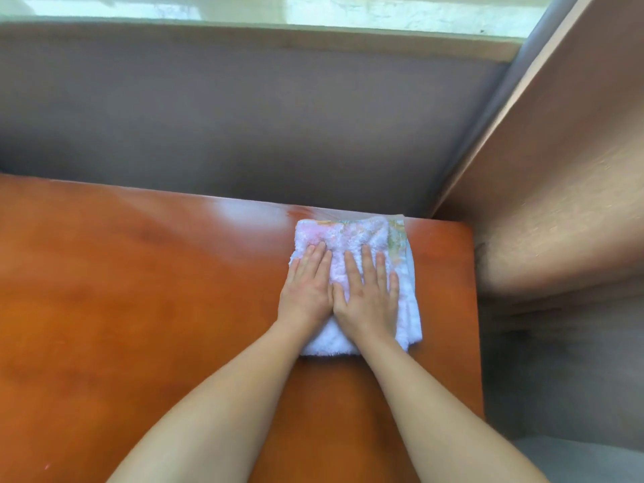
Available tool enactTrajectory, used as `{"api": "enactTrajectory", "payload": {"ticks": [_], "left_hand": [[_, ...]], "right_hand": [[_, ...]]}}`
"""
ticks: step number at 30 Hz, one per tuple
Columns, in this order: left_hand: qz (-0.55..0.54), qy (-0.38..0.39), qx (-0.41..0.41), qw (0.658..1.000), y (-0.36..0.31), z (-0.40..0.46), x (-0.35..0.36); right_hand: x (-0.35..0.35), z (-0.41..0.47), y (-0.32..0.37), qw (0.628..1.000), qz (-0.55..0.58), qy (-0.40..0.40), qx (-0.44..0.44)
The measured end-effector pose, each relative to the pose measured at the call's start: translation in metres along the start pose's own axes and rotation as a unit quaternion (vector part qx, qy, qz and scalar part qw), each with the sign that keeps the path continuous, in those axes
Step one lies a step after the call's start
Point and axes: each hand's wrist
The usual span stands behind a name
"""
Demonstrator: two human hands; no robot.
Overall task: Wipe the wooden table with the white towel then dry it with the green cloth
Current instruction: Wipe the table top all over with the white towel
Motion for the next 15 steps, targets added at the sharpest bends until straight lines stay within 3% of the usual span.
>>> {"api": "enactTrajectory", "payload": {"ticks": [4,7,10,15], "left_hand": [[-0.097,0.085,0.004,0.992,-0.005,0.036,-0.054],[-0.113,0.095,0.028,0.989,0.007,0.019,-0.064],[-0.083,0.065,0.051,0.993,0.031,-0.018,-0.045],[-0.1,-0.039,-0.021,0.994,0.071,-0.07,-0.029]], "right_hand": [[-0.018,0.048,0.01,0.997,0.028,-0.017,0.077],[-0.02,0.052,0.017,0.995,0.013,0.007,0.096],[-0.02,0.049,0.026,0.996,0.003,0.025,0.091],[0.01,0.026,0.084,0.999,-0.014,0.04,0.031]]}}
Point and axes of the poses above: each hand's wrist, its own z-axis towards the middle knuckle, its own x-axis out of the palm, y = z × x, and after that the axes turned 14 degrees about y, right-handed
